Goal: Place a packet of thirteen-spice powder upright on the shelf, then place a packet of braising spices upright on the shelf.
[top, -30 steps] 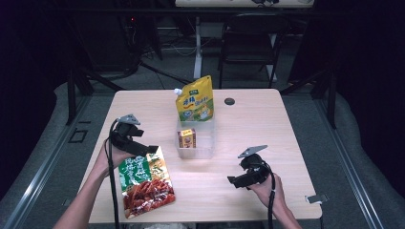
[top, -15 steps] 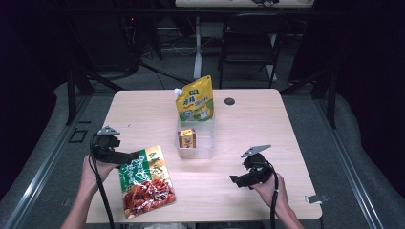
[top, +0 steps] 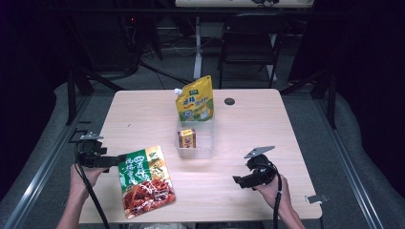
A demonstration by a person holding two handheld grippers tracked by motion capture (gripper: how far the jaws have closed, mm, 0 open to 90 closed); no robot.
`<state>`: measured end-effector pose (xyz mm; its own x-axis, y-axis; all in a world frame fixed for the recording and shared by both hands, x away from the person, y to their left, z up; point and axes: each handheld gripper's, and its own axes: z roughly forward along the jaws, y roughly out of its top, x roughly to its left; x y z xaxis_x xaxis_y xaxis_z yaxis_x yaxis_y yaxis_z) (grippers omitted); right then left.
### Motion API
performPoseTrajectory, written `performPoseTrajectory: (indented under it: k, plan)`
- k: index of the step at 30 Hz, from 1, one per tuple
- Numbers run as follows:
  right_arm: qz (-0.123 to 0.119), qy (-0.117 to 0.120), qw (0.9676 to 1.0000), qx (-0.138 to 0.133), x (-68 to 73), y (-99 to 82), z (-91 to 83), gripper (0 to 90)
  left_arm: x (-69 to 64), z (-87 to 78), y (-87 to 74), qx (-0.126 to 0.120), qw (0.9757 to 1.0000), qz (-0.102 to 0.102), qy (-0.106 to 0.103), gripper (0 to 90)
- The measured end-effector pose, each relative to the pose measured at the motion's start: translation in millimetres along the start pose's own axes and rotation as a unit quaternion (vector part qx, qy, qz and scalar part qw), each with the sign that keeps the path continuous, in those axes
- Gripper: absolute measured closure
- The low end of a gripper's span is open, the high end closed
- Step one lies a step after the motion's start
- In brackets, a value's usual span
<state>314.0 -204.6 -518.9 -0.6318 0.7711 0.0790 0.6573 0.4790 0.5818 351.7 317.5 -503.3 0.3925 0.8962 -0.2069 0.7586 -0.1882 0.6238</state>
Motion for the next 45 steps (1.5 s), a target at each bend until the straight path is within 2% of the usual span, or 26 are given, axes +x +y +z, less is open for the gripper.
performPoseTrajectory:
  k: [3,10,14,22,29,32,36,41,44,45]
  plan:
    - [-0.001,0.003,1.0000,0.003,0.1,0.3,0.4,18.9,7.0,3.3,-4.4,0.003,0.9998,-0.020,-0.003,7.4]
    - [-0.006,0.002,1.0000,0.002,-0.5,1.0,2.3,19.0,20.8,19.9,-10.9,0.019,0.9985,-0.044,-0.026,13.4]
    - [-0.006,0.004,1.0000,0.005,0.4,1.1,3.0,19.0,22.5,28.7,-10.1,0.032,0.9982,-0.043,-0.028,15.0]
    - [-0.008,0.004,1.0000,0.004,1.9,1.4,3.1,19.0,30.8,43.8,-9.8,0.050,0.9971,-0.053,-0.023,18.0]
    - [-0.010,0.008,0.9999,0.003,2.9,2.4,3.8,18.8,38.2,52.3,-10.1,0.053,0.9957,-0.063,-0.042,26.4]
    - [-0.014,0.004,0.9999,0.005,2.9,2.7,3.1,18.8,35.7,53.2,-9.0,0.058,0.9961,-0.055,-0.039,30.9]
    - [-0.015,0.005,0.9999,0.005,2.7,2.7,2.7,18.7,33.5,55.9,-8.4,0.070,0.9958,-0.051,-0.031,37.5]
    - [-0.012,0.002,0.9999,0.001,2.5,2.6,1.8,18.6,31.9,56.2,-8.7,0.072,0.9960,-0.048,-0.025,45.7]
    - [-0.008,-0.005,0.9999,0.005,2.1,2.6,2.0,18.5,29.2,53.6,-8.5,0.074,0.9963,-0.044,-0.002,56.9]
    - [-0.008,-0.003,1.0000,0.005,1.7,2.5,2.1,18.5,28.3,52.9,-8.2,0.076,0.9964,-0.037,0.008,59.9]
